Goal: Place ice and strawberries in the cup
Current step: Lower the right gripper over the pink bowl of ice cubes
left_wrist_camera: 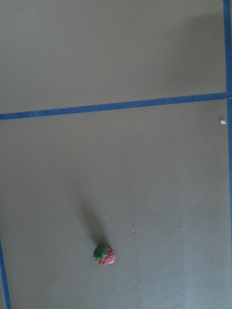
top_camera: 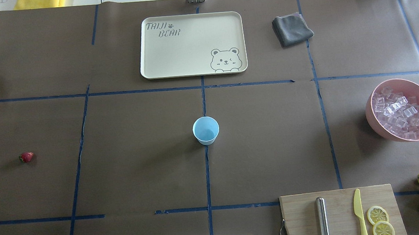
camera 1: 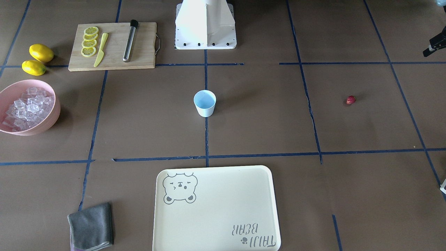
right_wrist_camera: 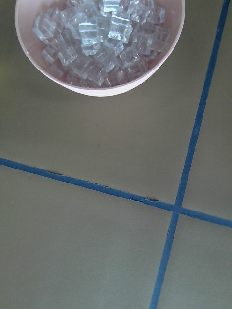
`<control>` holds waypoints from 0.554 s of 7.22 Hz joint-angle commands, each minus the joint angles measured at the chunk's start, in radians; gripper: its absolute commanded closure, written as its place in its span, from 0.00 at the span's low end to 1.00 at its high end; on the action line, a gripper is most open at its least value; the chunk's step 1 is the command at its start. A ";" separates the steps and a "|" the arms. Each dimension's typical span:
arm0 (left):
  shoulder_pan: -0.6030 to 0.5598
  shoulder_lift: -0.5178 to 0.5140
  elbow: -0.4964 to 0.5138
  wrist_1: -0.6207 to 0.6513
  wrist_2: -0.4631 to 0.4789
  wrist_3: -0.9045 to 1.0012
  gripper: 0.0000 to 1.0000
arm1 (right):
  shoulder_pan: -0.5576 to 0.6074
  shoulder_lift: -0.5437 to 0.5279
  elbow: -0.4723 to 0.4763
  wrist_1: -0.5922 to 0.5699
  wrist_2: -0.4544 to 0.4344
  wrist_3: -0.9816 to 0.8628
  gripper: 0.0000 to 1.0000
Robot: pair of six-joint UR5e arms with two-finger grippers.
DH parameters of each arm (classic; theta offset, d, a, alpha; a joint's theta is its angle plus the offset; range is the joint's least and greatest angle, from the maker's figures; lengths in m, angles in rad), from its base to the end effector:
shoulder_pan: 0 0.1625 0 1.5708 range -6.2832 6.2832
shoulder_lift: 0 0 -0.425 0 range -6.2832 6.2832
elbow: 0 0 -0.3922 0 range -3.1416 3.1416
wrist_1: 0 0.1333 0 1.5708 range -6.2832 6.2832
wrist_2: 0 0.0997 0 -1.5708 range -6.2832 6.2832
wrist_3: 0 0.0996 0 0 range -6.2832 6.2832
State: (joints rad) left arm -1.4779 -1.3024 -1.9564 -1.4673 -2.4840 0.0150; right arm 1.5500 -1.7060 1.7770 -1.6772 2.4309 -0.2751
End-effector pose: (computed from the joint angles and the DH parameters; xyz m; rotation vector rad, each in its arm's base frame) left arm -0.0192 -0.3808 0.5859 -0.0228 0.9135 0.1066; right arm 0.0488 -0.4324 0.6243 0.0764 -0.8599 -0.2621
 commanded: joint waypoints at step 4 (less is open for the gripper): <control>0.001 0.000 -0.004 -0.001 -0.001 -0.003 0.00 | -0.160 -0.018 0.044 0.168 -0.016 0.211 0.01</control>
State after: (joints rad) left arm -1.4772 -1.3024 -1.9610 -1.4680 -2.4850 0.0124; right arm 1.4500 -1.7098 1.8151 -1.6246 2.4381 -0.1867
